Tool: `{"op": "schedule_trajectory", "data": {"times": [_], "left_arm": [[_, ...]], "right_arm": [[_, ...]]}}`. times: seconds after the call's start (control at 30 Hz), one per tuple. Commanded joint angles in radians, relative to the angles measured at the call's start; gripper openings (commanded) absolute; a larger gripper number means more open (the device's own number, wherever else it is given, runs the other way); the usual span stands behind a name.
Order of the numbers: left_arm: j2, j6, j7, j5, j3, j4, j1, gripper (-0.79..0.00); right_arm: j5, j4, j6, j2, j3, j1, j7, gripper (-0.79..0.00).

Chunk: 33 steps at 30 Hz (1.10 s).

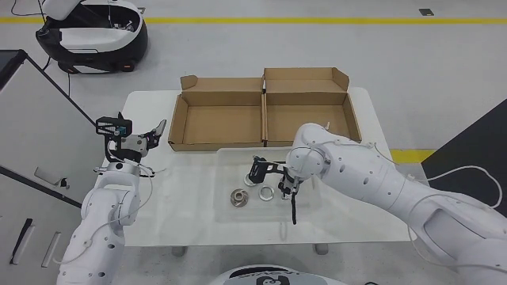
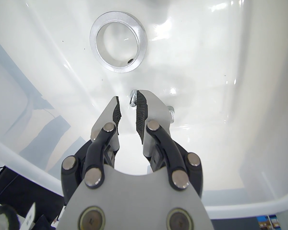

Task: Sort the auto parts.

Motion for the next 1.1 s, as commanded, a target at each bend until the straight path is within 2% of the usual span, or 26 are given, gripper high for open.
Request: {"op": "schedule_trajectory", "data": {"times": [0.0,0.1,0.17,0.2,0.73,0.87,1.07], "left_arm": [[0.000,0.000,0.000,0.000,0.000,0.000,0.000,0.000],[0.000,0.000,0.000,0.000,0.000,0.000,0.000,0.000],[0.000,0.000,0.000,0.000,0.000,0.000,0.000,0.000],[0.000,0.000,0.000,0.000,0.000,0.000,0.000,0.000],[0.000,0.000,0.000,0.000,0.000,0.000,0.000,0.000],[0.000,0.000,0.000,0.000,0.000,0.000,0.000,0.000],[0.000,0.000,0.000,0.000,0.000,0.000,0.000,0.000]], "right_arm": [[-0.003,0.002,-0.001,-0.001,0.000,0.000,0.000,-0.628],[-0.007,0.006,0.000,-0.004,0.000,0.001,0.000,-0.677],[-0.009,0.008,-0.001,-0.005,-0.001,0.002,0.001,-0.770],[-0.010,0.010,0.000,-0.006,0.000,0.002,0.000,-0.785],[0.017,-0.043,0.012,-0.006,0.047,0.036,0.044,-0.785],[0.054,-0.092,0.020,0.010,0.086,0.057,0.056,-0.785],[0.163,-0.169,0.027,0.057,0.134,0.104,0.056,-0.785]]}}
